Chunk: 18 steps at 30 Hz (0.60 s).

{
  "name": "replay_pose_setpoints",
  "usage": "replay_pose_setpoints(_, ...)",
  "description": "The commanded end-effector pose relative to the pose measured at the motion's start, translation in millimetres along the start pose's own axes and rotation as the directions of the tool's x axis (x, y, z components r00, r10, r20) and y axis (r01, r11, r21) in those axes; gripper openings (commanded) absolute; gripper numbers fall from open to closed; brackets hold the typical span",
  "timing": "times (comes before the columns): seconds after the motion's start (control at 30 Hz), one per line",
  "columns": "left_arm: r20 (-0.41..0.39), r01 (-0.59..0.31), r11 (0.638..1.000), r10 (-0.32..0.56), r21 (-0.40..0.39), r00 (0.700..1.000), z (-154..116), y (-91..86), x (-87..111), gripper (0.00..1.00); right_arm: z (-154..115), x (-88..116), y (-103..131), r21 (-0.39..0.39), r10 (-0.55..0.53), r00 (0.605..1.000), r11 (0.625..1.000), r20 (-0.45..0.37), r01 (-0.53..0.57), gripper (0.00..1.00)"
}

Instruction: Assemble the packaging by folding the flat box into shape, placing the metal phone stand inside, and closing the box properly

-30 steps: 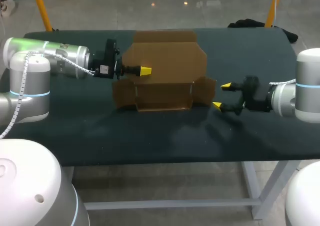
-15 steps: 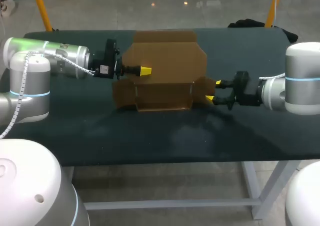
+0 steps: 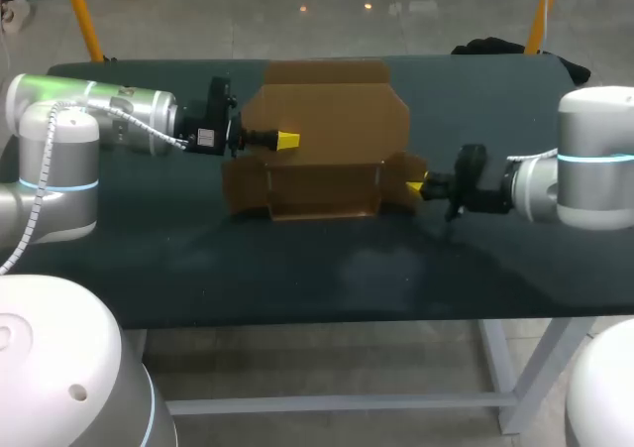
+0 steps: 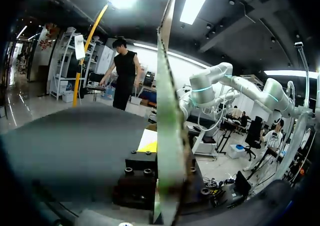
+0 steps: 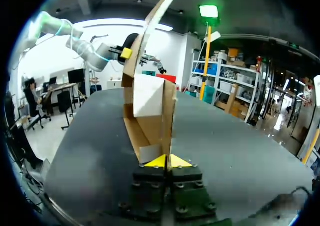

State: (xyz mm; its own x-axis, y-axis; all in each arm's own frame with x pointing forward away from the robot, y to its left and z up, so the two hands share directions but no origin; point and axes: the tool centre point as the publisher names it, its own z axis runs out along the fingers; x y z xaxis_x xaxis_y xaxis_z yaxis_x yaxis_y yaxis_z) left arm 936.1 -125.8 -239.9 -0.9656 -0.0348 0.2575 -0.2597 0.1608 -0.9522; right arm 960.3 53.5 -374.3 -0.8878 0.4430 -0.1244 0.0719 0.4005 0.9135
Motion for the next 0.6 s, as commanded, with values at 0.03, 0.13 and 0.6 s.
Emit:
replay_pose_setpoints(0.03,-0.003,0.0,1.0,0.0,-0.001,1.0,0.7,2.5,-0.9,0.0,4.8,6.7,3.3,-0.002,0.0,1.0,1.0,0.01,0.0,0.06)
replay_pose_setpoints(0.13,-0.003,0.0,1.0,0.0,-0.001,1.0,0.7,2.5,-0.9,0.0,6.7,9.5,4.4,-0.001,0.003,1.0,1.0,0.015,-0.003,0.09)
replay_pose_setpoints(0.6,-0.003,0.0,1.0,0.0,-0.001,1.0,0.7,2.5,-0.9,0.0,14.8,24.4,7.9,-0.006,0.029,0.999,1.0,0.035,-0.029,0.33)
